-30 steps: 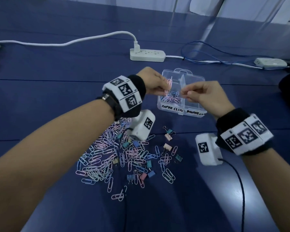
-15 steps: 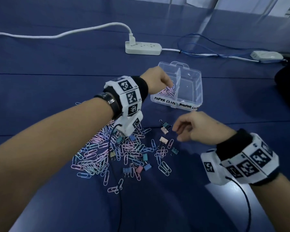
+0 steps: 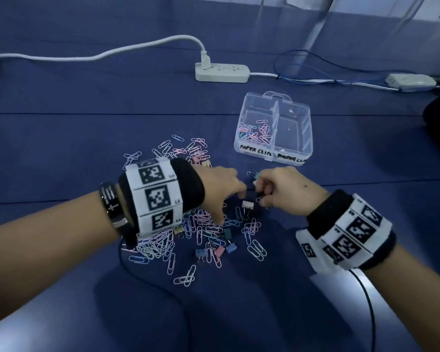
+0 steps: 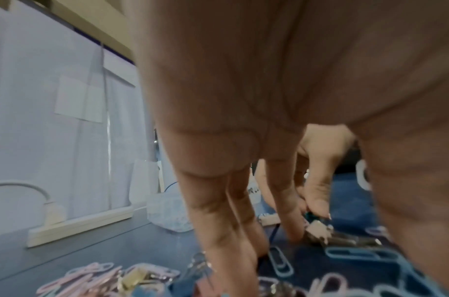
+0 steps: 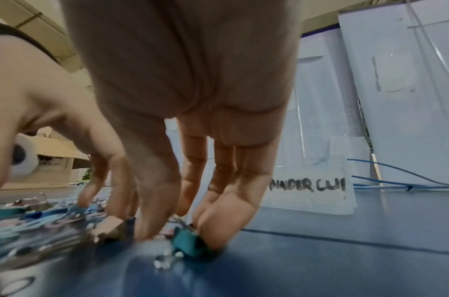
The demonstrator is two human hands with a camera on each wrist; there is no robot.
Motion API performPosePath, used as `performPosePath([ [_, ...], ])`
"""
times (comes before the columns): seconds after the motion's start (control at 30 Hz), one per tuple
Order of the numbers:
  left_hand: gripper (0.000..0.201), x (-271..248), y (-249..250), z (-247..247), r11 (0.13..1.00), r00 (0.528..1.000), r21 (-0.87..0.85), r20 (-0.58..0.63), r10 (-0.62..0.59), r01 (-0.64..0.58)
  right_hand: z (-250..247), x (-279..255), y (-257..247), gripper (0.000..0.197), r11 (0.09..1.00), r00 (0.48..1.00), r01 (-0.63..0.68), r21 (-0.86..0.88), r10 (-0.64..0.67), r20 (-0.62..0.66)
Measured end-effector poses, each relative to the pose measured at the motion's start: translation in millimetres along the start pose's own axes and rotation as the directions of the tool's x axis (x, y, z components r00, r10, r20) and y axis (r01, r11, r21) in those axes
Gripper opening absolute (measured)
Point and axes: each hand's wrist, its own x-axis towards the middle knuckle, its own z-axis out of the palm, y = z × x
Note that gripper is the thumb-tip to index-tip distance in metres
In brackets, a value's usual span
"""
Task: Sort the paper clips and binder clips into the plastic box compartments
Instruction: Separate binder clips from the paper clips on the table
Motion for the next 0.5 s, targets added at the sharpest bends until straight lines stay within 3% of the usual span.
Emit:
performPosePath([
  [0.3, 0.071, -17.0, -0.3, 20.6, 0.978, 0.994, 0.185, -0.026, 0.107, -0.100, 11.0, -28.9, -8.0, 0.052, 0.991, 0.993, 0.017, -0.131, -0.001, 0.120],
  [0.5, 0.036, -15.3, 4.7, 30.5, 0.955, 0.979, 0.269, -0.123, 0.162, -0.124, 17.5, -38.3, -27.8, 0.057, 0.971, 0.988, 0.063, -0.230, -0.028, 0.152],
])
